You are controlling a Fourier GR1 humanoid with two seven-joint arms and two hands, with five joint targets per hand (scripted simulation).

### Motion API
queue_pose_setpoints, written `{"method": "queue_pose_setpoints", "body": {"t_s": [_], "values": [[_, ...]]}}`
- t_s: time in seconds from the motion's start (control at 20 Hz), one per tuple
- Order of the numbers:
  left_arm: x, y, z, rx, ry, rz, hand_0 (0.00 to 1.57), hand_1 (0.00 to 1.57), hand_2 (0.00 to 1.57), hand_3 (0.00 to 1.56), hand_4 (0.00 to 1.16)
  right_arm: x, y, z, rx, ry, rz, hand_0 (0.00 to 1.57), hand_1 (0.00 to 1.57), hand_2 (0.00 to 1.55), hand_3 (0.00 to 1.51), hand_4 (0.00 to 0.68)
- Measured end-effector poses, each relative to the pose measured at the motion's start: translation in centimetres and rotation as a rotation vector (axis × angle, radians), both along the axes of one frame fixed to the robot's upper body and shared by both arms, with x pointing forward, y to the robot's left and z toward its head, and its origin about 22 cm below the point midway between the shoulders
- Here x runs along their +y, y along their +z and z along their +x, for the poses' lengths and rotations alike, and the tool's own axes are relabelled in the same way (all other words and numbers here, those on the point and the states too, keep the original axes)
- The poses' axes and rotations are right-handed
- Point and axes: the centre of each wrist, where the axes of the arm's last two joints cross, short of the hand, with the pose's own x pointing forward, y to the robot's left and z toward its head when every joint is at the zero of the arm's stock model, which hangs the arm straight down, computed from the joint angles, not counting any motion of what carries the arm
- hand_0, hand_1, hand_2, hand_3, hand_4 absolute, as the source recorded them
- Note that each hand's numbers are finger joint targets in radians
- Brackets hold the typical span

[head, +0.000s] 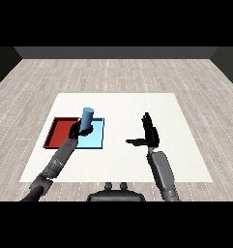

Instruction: Pick the blue can and put it in the blue box

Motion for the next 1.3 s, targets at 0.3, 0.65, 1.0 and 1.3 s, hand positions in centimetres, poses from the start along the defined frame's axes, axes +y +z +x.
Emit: {"method": "queue_pose_setpoints", "body": {"t_s": [0.3,0.65,1.0,1.3], "values": [[-0.7,-1.2,1.7,0.195,0.073,0.172,1.19,1.19,1.05,0.38,0.84,-1.6,-1.1,0.4,0.029,-0.028,0.013,0.00,0.00,0.00,0.00,0.000],[-1.9,-2.9,2.0,0.467,0.086,0.234,1.03,1.03,0.89,0.00,0.82,-2.5,-2.4,1.0,0.055,-0.057,0.028,0.00,0.00,0.00,0.00,0.000],[-1.6,-3.0,2.1,0.641,-0.066,0.159,0.00,0.00,0.00,0.00,0.00,-4.0,-3.0,1.1,0.074,-0.071,0.033,0.00,0.00,0.00,0.00,0.000],[-1.8,-3.2,2.0,0.472,0.132,0.107,0.00,0.00,0.00,0.00,0.00,-3.9,-3.1,1.4,0.063,-0.081,0.017,0.00,0.00,0.00,0.00,0.000]]}}
